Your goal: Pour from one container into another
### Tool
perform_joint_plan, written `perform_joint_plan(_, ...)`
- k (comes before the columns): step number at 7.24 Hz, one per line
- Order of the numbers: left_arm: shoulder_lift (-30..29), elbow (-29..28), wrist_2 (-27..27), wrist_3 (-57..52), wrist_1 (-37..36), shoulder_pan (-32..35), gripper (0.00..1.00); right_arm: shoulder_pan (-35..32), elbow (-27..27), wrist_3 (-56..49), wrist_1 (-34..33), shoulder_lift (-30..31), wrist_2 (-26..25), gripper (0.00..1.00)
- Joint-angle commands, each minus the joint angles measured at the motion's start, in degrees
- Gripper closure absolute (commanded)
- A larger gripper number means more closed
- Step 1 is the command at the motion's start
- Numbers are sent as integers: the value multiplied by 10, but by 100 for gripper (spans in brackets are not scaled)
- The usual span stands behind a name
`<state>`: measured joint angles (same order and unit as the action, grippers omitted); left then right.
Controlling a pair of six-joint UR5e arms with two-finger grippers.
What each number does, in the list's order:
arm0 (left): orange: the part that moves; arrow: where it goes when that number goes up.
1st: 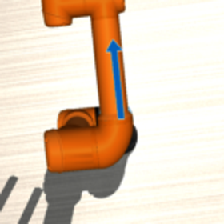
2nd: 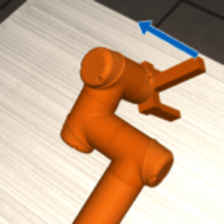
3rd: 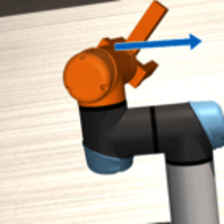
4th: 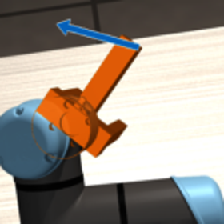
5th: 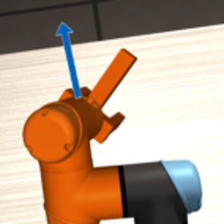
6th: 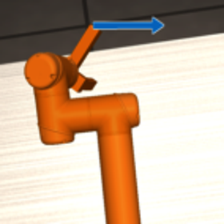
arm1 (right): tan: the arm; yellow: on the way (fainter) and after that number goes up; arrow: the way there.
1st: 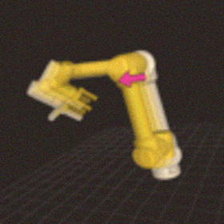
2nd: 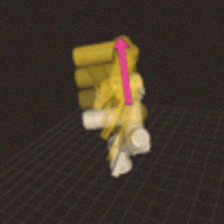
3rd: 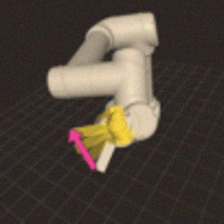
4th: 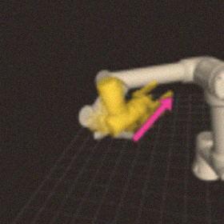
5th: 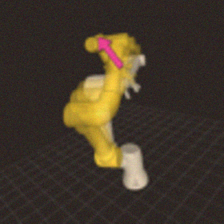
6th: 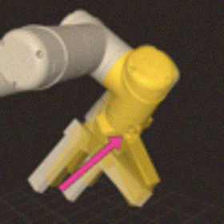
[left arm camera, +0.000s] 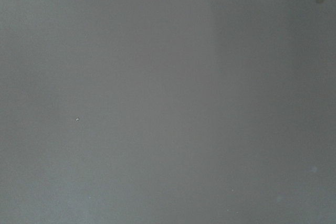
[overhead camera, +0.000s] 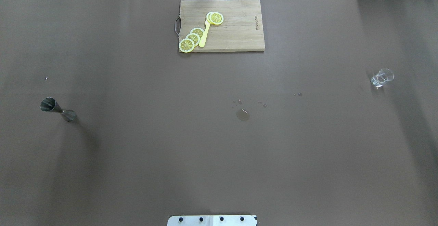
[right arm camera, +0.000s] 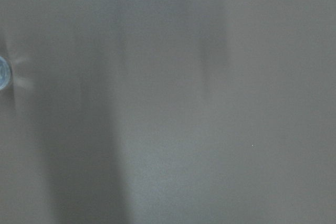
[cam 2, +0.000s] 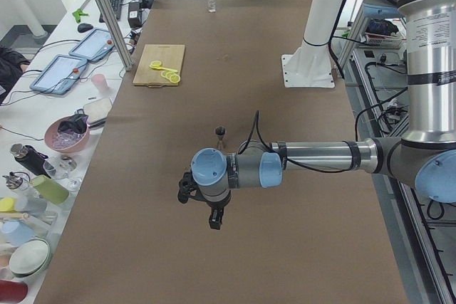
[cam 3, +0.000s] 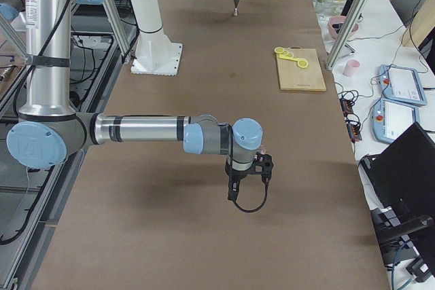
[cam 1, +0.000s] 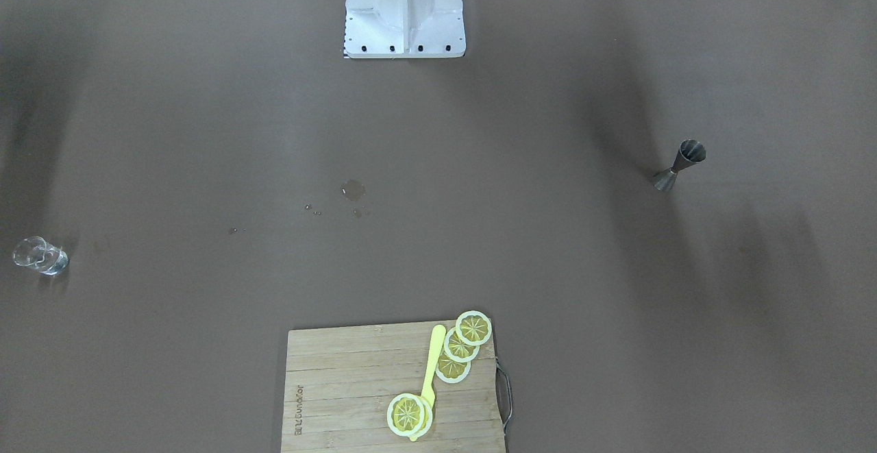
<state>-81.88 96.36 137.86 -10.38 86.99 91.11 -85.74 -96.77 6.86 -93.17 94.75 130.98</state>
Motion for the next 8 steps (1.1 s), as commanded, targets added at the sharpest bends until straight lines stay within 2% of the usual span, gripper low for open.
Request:
perform_joint_plan(1, -6, 1, -1, 66, 2, -1, 2, 0, 0, 0, 0, 0, 1, 0)
perform_joint_plan(8, -6, 8, -8, 65, 10, -1, 2, 0, -3, -1, 1, 0, 0, 0)
